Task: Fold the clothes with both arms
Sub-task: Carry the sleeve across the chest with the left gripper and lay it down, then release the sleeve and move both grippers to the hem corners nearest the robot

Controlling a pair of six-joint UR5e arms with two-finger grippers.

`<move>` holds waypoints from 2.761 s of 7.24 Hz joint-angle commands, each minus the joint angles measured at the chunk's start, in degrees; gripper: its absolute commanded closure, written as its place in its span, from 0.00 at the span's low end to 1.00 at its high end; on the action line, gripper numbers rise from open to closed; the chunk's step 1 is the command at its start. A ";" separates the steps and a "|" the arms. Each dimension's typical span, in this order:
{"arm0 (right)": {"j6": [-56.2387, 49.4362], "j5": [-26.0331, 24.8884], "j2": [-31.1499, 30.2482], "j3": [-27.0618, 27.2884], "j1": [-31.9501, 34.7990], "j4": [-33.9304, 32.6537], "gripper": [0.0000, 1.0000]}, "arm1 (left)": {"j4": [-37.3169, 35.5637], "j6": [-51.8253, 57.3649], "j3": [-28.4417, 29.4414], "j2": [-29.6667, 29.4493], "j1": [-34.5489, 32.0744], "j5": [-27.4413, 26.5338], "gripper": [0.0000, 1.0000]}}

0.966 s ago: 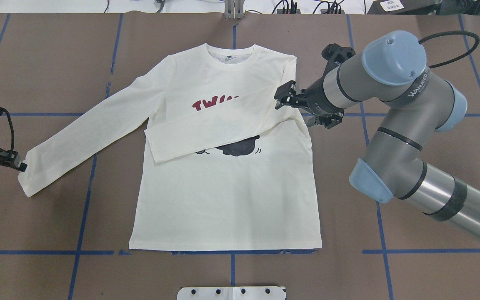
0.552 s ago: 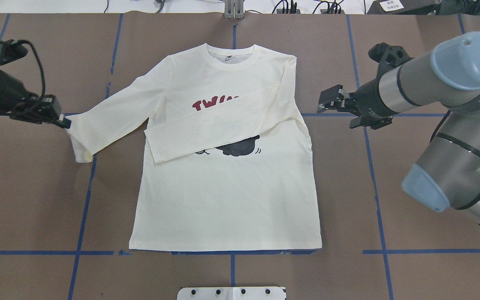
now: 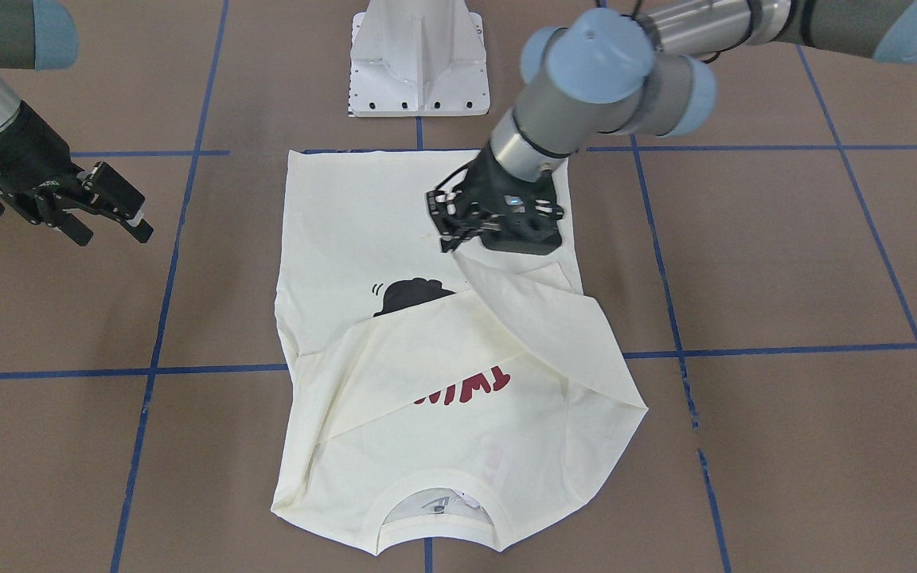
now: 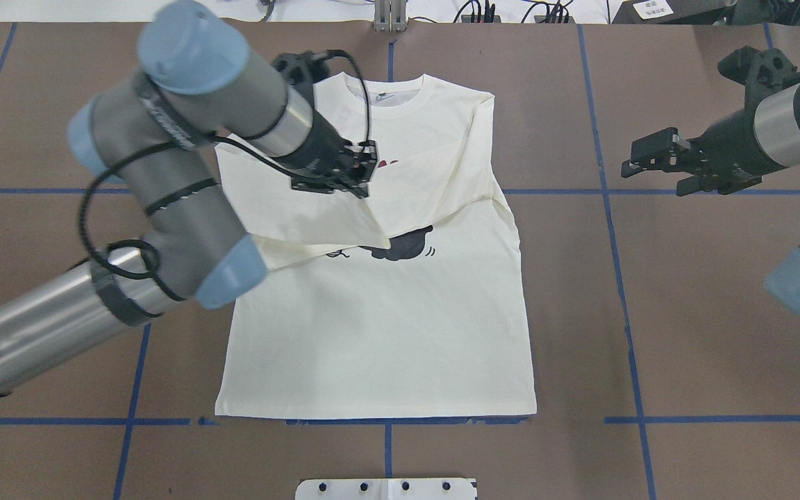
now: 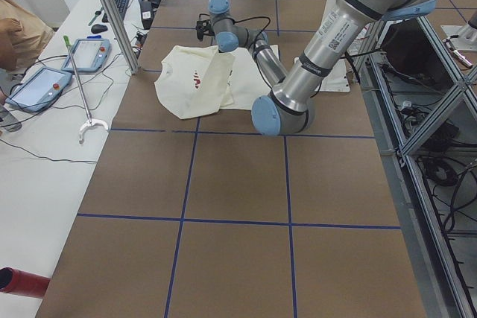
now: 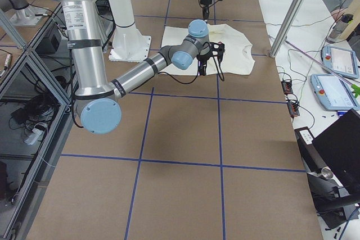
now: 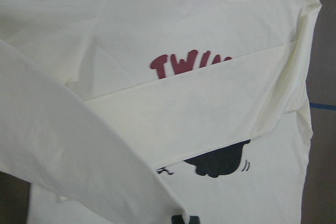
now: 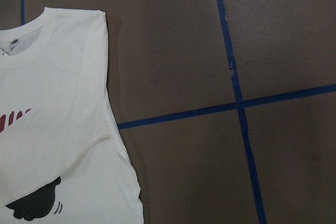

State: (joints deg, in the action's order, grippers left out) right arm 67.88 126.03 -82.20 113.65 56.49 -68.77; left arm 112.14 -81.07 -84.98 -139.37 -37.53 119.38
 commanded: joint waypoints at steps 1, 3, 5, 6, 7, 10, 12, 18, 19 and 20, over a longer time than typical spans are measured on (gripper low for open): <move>-0.29 0.10 -0.51 0.61 0.46 0.04 0.00 | 14.35 -6.28 22.49 -15.10 8.06 -10.36 1.00; -0.20 -0.34 -0.68 0.61 0.37 0.04 0.00 | 17.75 -6.21 28.80 -18.13 11.94 -16.97 0.70; 0.32 -0.78 0.19 0.00 -0.76 0.04 0.00 | 16.90 -6.12 24.20 -15.25 10.13 -16.29 0.31; 1.63 -3.39 0.72 0.43 -4.43 0.04 0.00 | 15.67 -5.69 6.41 0.00 7.67 -12.98 0.31; 9.13 -9.25 0.81 1.31 -10.55 0.13 0.00 | 14.79 -2.55 -8.04 13.55 3.91 -9.12 0.31; 33.66 -41.90 0.81 4.92 -41.46 -0.66 0.04 | 7.13 7.32 -17.67 23.51 -0.08 -8.38 0.31; 41.00 -47.18 0.11 4.92 -48.65 -3.97 0.13 | 7.04 5.49 -17.33 23.88 -0.17 -7.94 0.31; 46.12 -49.56 -0.94 4.83 -53.16 -11.21 0.62 | 7.57 3.19 -16.10 23.79 0.53 -8.20 0.24; 46.03 -49.56 -1.38 4.92 -53.24 -11.21 0.80 | 7.66 3.19 -15.92 23.79 0.53 -8.20 0.24; 45.94 -49.48 -1.47 4.83 -53.68 -11.21 0.96 | 7.74 3.19 -15.14 23.53 0.62 -8.29 0.23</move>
State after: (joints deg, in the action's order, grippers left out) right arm 113.89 76.47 -83.39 118.51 3.20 -79.90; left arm 119.78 -77.87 -100.78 -115.66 -36.98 111.16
